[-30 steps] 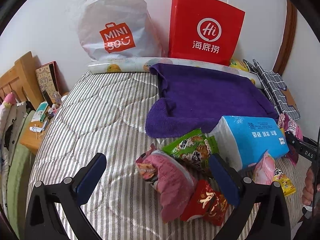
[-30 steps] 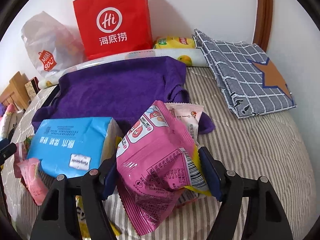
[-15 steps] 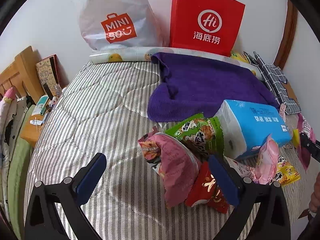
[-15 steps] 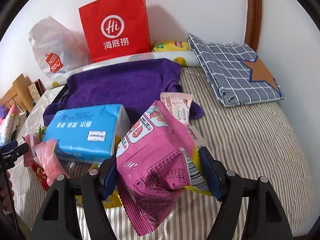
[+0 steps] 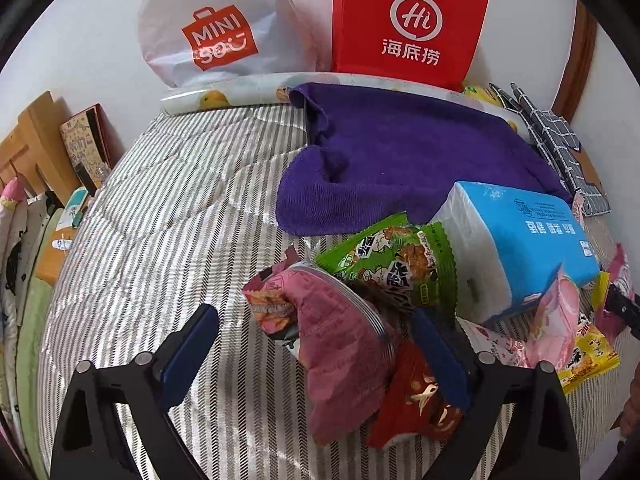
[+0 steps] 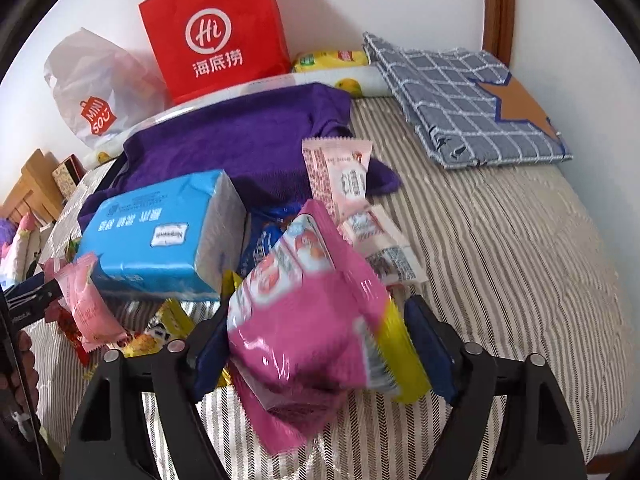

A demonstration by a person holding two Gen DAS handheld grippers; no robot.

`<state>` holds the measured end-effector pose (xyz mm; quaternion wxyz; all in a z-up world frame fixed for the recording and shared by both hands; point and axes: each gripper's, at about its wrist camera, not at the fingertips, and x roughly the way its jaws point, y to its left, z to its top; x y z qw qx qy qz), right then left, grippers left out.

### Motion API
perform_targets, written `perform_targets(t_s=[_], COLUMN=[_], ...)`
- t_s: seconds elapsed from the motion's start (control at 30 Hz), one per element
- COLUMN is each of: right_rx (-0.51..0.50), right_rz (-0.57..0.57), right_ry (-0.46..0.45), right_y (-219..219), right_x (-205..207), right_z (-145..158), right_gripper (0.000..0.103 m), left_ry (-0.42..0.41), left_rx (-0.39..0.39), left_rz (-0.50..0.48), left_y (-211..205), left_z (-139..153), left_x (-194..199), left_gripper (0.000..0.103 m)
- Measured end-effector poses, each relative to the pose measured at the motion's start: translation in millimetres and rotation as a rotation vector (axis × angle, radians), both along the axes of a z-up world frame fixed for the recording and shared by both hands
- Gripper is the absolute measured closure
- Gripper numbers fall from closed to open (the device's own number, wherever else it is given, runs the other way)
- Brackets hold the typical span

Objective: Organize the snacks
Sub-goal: 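Grasp the pink wrapper with the left tool while the right tool lifts the pink bag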

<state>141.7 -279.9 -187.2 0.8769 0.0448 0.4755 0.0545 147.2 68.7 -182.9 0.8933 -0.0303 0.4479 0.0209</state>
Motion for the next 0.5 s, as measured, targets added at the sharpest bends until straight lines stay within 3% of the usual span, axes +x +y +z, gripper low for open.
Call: perform_targets(t_s=[0.17, 0.3, 0.5], right_rx=[0.020, 0.001, -0.007], right_rz=[0.014, 0.030, 0.028], right_ry=[0.030, 0.030, 0.049], right_y=[-3, -1, 1], right_x=[-3, -12, -16], right_z=[-3, -2, -9], right_gripper=[0.022, 0.021, 0.021], left_ry=[0.031, 0.041, 0.017], left_rx=[-0.018, -0.022, -0.001], left_rz=[0.001, -0.014, -0.022], left_y=[0, -2, -5], left_z=[-6, -9, -6], left_x=[5, 6, 1], left_gripper=[0.024, 0.044, 0.050])
